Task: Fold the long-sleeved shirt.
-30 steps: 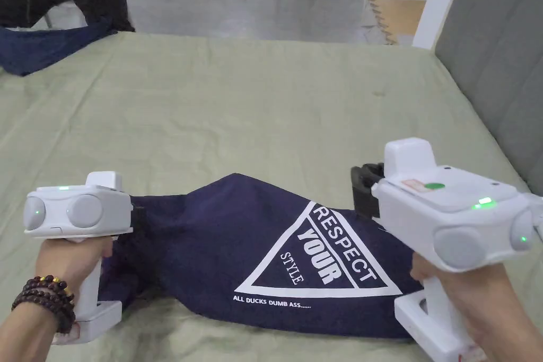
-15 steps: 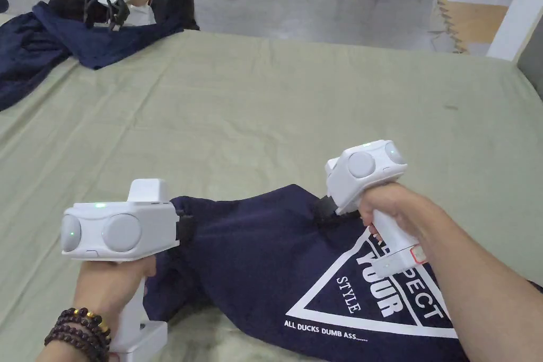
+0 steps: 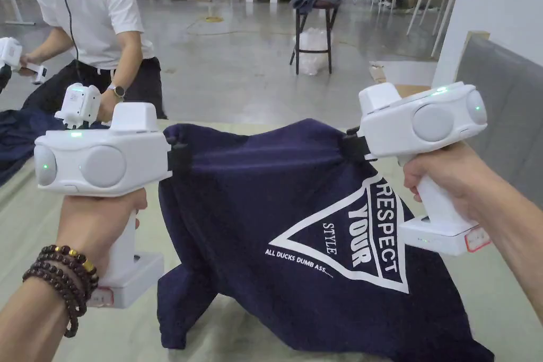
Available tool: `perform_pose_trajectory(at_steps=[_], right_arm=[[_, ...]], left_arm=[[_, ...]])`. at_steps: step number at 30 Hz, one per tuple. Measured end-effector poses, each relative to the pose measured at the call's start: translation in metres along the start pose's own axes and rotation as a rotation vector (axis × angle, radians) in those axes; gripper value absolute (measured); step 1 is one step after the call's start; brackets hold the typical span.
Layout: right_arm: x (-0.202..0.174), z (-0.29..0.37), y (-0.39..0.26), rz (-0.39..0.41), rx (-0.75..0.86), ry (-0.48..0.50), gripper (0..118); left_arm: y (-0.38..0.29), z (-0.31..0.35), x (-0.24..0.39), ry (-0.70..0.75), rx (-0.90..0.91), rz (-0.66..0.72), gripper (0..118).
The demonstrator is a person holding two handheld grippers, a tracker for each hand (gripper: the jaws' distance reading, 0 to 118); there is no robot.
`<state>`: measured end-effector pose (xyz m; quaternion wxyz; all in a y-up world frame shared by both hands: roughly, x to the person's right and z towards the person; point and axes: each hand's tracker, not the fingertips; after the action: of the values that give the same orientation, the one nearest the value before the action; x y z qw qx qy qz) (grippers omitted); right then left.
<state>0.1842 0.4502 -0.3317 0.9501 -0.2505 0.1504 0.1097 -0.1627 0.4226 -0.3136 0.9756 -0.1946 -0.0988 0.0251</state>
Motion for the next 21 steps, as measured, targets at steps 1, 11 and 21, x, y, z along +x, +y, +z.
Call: perform_pose_trajectory(at_steps=[1,11,21], right_arm=[[0.005,0.017,0.017,0.009,0.041,-0.025,4],[0.067,0.098,0.199,0.022,0.318,-0.221,4],[0.083,0.040,0.156,-0.068,0.285,-0.207,4]], left_arm=[[0.023,0.003,0.008,-0.004,0.036,-0.020,15],[0.235,0.014,0.072,0.060,0.292,-0.105,15],[0.205,-0.027,0.072,0.074,0.241,-0.108,15]])
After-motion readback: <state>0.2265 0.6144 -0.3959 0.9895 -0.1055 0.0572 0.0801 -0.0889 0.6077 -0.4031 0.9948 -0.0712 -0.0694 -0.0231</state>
